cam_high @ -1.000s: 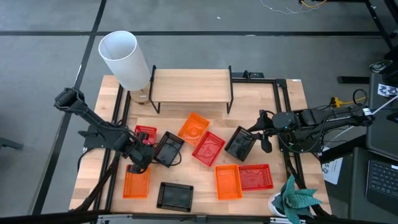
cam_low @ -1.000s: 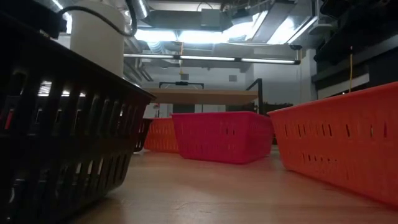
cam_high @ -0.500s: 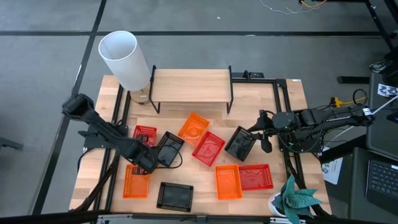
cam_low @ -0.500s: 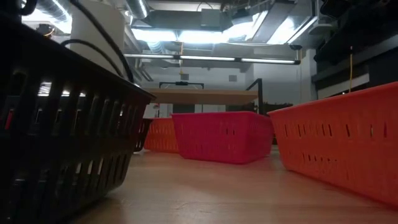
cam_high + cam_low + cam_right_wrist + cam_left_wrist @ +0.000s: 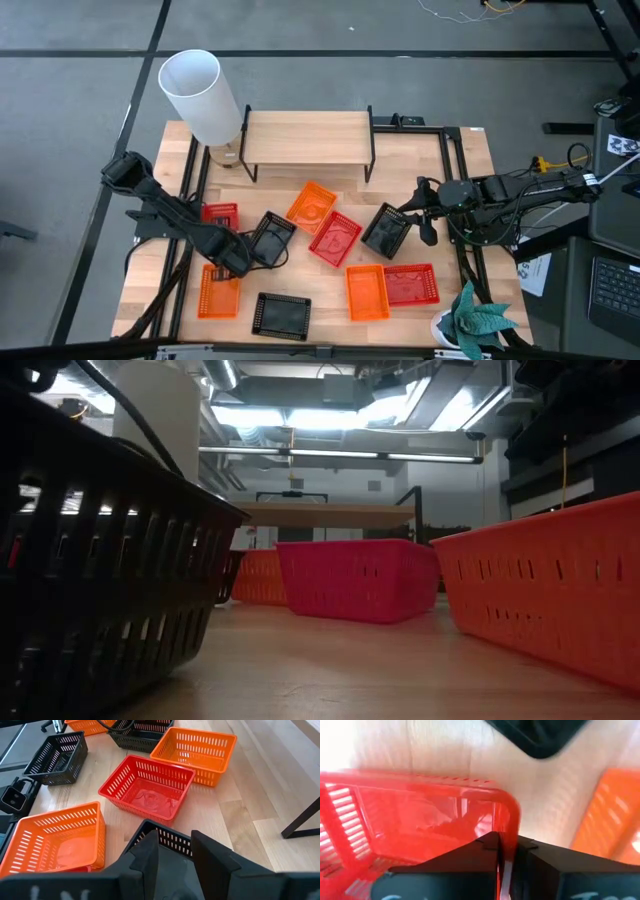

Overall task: Stack baskets on shelf by color
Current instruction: Put the top left red bin on the shelf

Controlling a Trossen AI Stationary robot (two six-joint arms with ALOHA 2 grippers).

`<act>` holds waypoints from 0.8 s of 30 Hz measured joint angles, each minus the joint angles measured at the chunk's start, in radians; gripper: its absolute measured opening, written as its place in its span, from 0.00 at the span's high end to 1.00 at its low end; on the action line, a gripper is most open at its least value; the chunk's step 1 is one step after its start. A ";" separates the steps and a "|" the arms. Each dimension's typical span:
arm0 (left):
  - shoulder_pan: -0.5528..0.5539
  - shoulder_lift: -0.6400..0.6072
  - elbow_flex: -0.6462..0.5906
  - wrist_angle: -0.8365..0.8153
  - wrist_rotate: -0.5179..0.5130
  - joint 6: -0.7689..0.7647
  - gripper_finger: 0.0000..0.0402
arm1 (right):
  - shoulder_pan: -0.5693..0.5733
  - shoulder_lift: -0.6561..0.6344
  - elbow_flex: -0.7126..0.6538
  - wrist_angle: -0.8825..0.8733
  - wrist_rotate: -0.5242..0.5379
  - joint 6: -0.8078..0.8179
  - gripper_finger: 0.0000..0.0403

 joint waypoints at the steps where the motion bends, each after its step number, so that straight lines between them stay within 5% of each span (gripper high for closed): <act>1: 0.000 0.000 0.024 -0.045 0.008 -0.005 1.00 | 0.000 0.000 0.000 0.000 0.000 0.000 0.71; 11: 0.000 -0.002 0.371 -0.352 -0.048 -0.048 1.00 | 0.000 0.000 0.000 0.000 0.000 0.000 0.71; 15: 0.000 -0.002 0.498 -0.302 -0.217 0.049 1.00 | 0.000 0.000 0.000 0.000 0.000 0.000 0.71; 22: 0.078 -0.002 0.619 -0.109 -0.643 0.467 1.00 | 0.000 0.000 0.000 0.000 0.000 0.000 0.71; 24: 0.146 -0.002 0.627 -0.061 -0.687 0.586 1.00 | 0.000 0.000 0.000 0.000 0.000 0.000 0.71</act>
